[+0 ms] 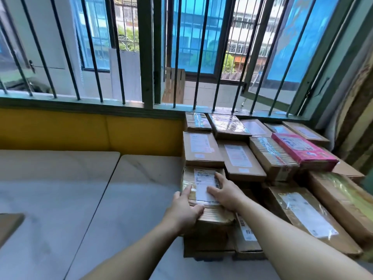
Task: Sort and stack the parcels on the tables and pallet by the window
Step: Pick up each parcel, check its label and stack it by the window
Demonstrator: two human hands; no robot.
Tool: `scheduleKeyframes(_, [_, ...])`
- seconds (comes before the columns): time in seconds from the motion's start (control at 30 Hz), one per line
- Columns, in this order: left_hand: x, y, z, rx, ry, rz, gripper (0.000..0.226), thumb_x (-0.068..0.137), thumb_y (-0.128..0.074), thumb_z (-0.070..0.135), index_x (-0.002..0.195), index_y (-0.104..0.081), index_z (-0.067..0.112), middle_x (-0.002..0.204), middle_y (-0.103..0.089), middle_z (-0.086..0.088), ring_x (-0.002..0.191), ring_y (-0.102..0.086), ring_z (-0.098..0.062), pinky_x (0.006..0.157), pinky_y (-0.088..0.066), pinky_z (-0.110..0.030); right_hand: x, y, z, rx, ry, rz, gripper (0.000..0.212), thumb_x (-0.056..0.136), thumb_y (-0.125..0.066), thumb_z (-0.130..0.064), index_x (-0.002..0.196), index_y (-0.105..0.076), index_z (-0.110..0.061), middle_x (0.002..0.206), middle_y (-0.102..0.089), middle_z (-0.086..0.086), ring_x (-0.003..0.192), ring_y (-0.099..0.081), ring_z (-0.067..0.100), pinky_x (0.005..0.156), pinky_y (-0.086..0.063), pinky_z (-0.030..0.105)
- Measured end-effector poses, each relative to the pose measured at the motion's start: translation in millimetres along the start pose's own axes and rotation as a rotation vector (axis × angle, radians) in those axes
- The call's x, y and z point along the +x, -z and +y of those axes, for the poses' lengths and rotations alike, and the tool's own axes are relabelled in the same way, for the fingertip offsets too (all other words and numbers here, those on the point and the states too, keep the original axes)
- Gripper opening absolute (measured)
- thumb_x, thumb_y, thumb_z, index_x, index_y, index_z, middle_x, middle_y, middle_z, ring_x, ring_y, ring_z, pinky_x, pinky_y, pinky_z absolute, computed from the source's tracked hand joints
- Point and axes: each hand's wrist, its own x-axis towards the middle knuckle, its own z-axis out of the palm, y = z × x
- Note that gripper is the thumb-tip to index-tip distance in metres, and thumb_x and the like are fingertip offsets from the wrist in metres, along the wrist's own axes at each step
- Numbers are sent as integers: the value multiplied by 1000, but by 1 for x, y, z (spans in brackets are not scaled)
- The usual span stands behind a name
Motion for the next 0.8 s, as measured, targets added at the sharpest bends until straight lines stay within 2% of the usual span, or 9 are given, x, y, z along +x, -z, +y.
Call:
scheduleKeyframes(0.1, [-1,0,6,-8,34,-7,77,88,-60,43,151,-17,36,141,-32,-1,123,-47,-23,107,-39,-38,4,1,1,4,-2,-5,78,89,-62,-50,155,-25,-31,144,-48,7,121,-55,22,103,-44,34])
scheduleKeyframes(0.23, [-2,8,17,34,72,-42,79,87,-63,41,152,-17,34,142,-33,-5,124,-46,-23,108,-38,-36,12,7,0,-59,-13,-14,80,82,-63,-61,152,-30,-37,138,-52,6,113,-59,23,97,-51,41])
scheduleKeyframes(0.37, [-10,28,24,18,85,-79,81,88,-66,35,152,-17,31,148,-36,-4,123,-49,-18,106,-42,-32,8,20,-10,-269,25,-37,73,85,-59,-61,148,-35,-34,134,-55,4,112,-58,22,86,-50,33])
scheduleKeyframes(0.43, [-18,41,26,30,63,-67,75,92,-62,31,153,-17,27,152,-31,-2,130,-41,-14,106,-35,-23,4,28,-19,-413,65,-19,75,85,-54,-64,150,-32,-32,138,-51,6,118,-55,24,90,-51,37])
scheduleKeyframes(0.5, [-21,56,22,97,64,-24,77,93,-60,37,153,-13,26,158,-20,-3,141,-28,-20,112,-27,-34,-3,35,-34,-521,118,12,78,88,-50,-66,153,-27,-30,146,-43,7,126,-50,27,93,-49,39])
scheduleKeyframes(0.57, [-22,73,18,155,68,21,80,91,-60,42,154,-12,27,160,-15,-4,145,-22,-23,115,-24,-39,-9,39,-53,-524,176,39,76,89,-50,-65,152,-27,-30,150,-39,6,129,-46,27,95,-48,41])
scheduleKeyframes(0.7, [-28,117,0,239,51,95,79,89,-59,47,153,-14,30,161,-11,-2,146,-20,-23,117,-22,-40,-24,25,-105,-474,303,68,73,91,-52,-62,152,-29,-28,152,-36,8,134,-41,29,97,-45,42])
scheduleKeyframes(0.8, [-43,158,-23,310,64,132,79,89,-59,48,153,-14,32,161,-9,-3,147,-16,-23,118,-19,-39,-35,-8,-151,-448,383,48,74,91,-52,-63,152,-30,-26,150,-39,8,132,-45,29,98,-46,41])
